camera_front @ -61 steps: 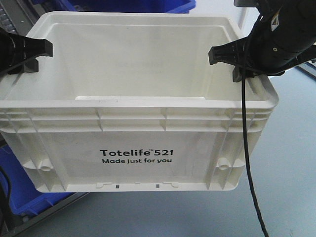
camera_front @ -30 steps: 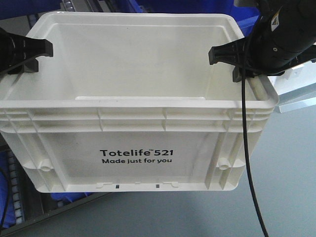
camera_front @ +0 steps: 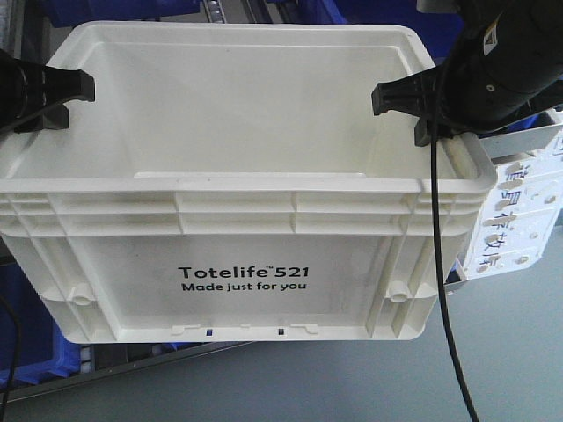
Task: Move bin from left to right shelf
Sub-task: 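Bring the held tote up to the target shelf's roller lane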
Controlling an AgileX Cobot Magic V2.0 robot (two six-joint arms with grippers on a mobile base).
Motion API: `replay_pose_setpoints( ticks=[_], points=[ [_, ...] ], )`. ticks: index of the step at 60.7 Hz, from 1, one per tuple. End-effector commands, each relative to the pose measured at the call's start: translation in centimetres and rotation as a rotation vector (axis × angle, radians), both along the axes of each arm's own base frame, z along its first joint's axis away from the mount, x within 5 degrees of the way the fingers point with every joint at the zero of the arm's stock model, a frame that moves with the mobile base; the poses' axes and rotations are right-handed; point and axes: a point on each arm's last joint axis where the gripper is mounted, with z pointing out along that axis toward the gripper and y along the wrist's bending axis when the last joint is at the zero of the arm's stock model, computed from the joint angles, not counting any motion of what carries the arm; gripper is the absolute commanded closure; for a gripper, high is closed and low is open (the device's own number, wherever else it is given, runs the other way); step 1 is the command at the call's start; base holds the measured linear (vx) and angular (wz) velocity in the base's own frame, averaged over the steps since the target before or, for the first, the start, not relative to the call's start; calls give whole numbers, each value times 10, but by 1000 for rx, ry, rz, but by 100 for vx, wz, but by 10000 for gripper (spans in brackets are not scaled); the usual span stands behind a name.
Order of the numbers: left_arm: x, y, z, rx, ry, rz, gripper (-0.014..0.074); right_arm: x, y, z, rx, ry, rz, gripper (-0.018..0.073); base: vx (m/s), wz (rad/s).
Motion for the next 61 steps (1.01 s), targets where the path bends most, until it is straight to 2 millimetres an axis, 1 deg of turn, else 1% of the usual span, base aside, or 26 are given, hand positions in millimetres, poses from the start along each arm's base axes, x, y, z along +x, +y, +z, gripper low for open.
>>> replay_pose_setpoints(
  ticks=[1, 26, 61],
  points=[
    [-3, 2, 29, -8, -184, -15, 542, -3, -10, 28, -10, -157, -1, 529, 5, 31],
    [-3, 2, 29, -8, -184, -15, 542, -3, -10, 28, -10, -157, -1, 529, 5, 25],
    [-3, 2, 29, -8, -184, -15, 542, -3, -10, 28, -11, -156, -2, 529, 7, 5]
  ],
)
